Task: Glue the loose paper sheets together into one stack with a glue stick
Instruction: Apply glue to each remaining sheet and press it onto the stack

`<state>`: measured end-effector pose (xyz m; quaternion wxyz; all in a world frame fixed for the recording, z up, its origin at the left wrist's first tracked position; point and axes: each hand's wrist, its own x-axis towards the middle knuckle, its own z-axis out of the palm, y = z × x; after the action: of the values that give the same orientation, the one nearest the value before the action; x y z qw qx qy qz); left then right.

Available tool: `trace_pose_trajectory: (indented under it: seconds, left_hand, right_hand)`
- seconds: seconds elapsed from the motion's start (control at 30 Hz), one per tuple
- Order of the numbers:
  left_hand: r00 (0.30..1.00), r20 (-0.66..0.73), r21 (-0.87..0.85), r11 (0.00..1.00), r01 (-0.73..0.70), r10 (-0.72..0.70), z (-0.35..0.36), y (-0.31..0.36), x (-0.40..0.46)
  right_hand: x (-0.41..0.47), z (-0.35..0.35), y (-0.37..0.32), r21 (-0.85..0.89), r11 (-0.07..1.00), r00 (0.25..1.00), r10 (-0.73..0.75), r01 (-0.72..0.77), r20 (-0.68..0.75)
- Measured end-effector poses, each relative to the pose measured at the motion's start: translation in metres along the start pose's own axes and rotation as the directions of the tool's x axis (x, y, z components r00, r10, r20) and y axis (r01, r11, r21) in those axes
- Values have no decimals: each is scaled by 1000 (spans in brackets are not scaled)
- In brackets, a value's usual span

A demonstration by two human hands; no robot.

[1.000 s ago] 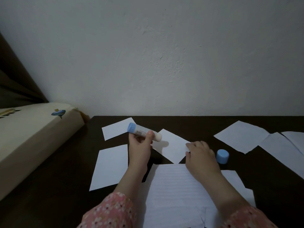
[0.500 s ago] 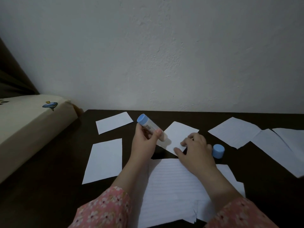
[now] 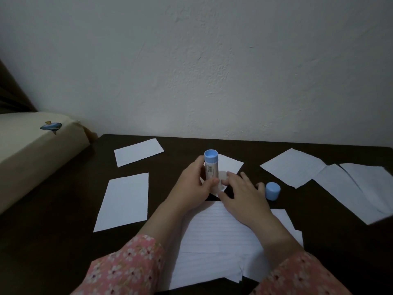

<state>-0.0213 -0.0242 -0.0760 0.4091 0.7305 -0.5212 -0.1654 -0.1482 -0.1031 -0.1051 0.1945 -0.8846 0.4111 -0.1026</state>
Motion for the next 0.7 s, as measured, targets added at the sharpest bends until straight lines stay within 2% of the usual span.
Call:
trace_pose_trajectory:
  seconds: [0.37, 0.7]
  left_hand:
    - [1000, -6, 15, 1000, -17, 17, -1, -4, 2]
    - [983, -145, 37, 992, 117, -110, -17, -20, 11]
  right_hand:
    - [0, 1, -2, 10, 1000, 1000, 8, -8, -2]
    - [-1, 0, -2, -1, 1000, 1000, 15, -15, 24]
